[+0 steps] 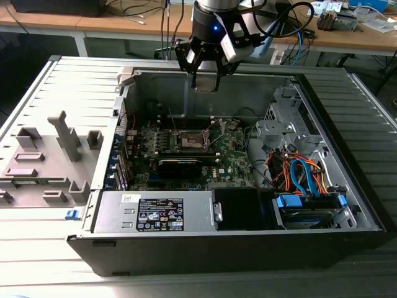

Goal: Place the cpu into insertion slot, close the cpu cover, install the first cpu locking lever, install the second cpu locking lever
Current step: 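Place the cpu into insertion slot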

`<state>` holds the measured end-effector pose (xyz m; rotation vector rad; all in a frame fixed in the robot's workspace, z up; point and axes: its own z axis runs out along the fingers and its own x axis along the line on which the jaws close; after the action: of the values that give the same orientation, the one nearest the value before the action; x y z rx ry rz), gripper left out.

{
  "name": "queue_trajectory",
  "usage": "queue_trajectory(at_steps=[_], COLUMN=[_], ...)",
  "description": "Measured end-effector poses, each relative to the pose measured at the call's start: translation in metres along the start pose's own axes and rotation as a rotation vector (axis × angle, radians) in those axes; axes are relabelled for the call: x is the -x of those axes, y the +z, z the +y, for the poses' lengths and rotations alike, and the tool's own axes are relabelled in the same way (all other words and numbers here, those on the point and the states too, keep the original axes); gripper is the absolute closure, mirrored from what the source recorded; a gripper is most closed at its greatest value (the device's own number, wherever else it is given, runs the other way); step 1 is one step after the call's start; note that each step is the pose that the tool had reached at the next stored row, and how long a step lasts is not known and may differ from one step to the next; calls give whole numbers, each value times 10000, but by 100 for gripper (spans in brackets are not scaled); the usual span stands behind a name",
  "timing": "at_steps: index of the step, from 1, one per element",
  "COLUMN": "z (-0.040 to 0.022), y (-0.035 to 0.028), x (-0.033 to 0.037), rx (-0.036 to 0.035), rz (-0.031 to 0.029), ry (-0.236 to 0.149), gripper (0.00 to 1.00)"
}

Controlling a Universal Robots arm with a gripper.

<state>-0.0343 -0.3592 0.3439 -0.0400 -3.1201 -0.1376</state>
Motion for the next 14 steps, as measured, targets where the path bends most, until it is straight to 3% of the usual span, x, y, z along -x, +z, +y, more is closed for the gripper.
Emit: queue_trajectory(at_steps=[14], z=[-37], y=[22], x=[2], rx=[0], rz=[0], ry=[0], gripper=[45])
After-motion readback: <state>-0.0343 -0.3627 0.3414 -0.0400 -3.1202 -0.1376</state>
